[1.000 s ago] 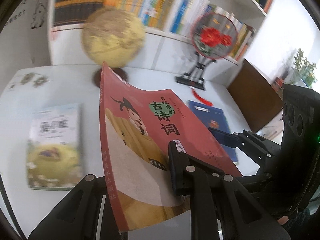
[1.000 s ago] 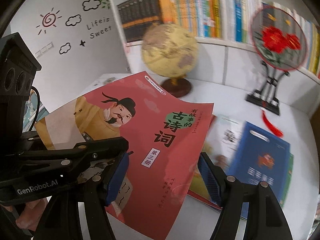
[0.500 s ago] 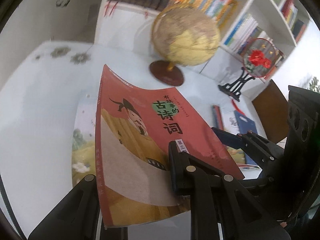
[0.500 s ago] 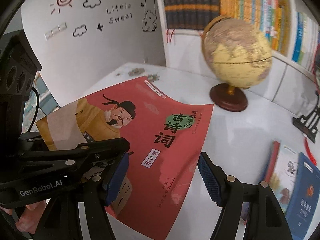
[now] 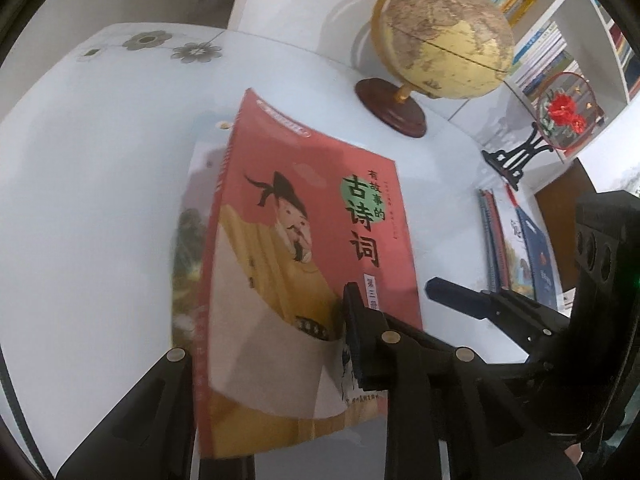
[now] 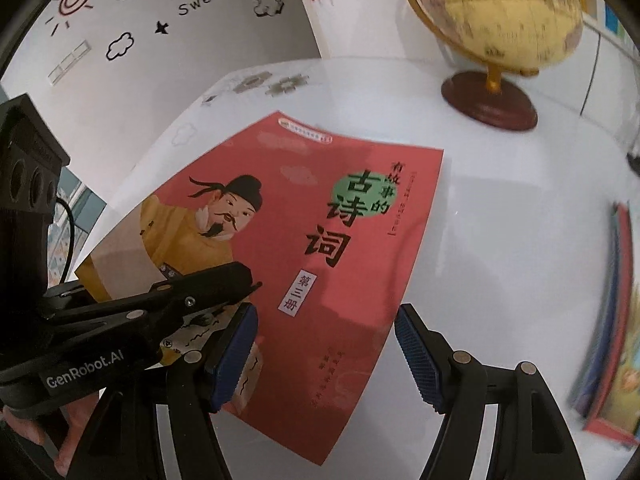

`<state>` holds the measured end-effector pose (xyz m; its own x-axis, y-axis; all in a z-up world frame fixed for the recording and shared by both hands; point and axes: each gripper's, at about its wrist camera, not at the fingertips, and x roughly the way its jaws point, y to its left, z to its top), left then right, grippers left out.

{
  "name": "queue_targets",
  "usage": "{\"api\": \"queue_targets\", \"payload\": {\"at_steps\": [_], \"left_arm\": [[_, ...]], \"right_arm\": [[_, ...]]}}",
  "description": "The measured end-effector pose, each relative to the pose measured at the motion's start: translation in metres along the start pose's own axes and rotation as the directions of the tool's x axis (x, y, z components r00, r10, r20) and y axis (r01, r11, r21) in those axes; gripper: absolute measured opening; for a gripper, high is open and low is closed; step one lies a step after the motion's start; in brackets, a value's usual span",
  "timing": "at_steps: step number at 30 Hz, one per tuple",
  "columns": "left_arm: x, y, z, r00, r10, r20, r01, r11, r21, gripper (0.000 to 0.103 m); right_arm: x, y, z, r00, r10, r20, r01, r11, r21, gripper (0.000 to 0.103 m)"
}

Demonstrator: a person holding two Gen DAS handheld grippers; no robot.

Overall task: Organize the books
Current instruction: 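Carry the pink poetry book beside the yellow-green book and release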

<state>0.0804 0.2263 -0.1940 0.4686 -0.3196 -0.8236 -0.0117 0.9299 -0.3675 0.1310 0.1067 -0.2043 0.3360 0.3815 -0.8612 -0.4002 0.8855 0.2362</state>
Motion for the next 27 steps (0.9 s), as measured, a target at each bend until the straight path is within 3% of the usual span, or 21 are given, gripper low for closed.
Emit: {"api": "queue_targets", "payload": {"at_steps": [5,9,12,21,25,27], "left_arm": [[-0.006,0.009,-0.005,0.999,0.047,0.003,-0.047,0.998,-0.034,0.029],[-0.011,0.007,-0.012,0.993,0.115,-0.011,-0.115,0.993,-0.006,0.031],[-0.020,-0.001,-0.023,0.992,0.126,-0.019,-0.125,0.992,0.008,0.031],[-0.033,-0.055,-0.031,0.978,0.208,0.021,-0.208,0.961,0.181,0.031],[-0.020,-0.029,-0.026,0.982,0.188,-0.035,-0.184,0.978,0.094,0.031],[-0.022,-0.016,-0.023,0.985,0.172,-0.027,-0.171,0.984,0.055,0.031]], "right_arm": [[0.004,0.002,-0.002,0.998,-0.057,-0.003,0.057,0.998,-0.008,0.070],[-0.007,-0.002,-0.005,0.997,-0.073,0.014,0.072,0.997,0.024,0.070],[-0.023,-0.009,-0.008,0.994,-0.106,0.025,0.104,0.993,0.061,0.070],[-0.082,-0.037,-0.021,0.973,-0.212,0.088,0.195,0.966,0.172,0.070],[-0.088,-0.042,-0.025,0.972,-0.220,0.079,0.202,0.960,0.193,0.070],[-0.083,-0.042,-0.032,0.979,-0.197,0.058,0.182,0.964,0.194,0.070]]}}
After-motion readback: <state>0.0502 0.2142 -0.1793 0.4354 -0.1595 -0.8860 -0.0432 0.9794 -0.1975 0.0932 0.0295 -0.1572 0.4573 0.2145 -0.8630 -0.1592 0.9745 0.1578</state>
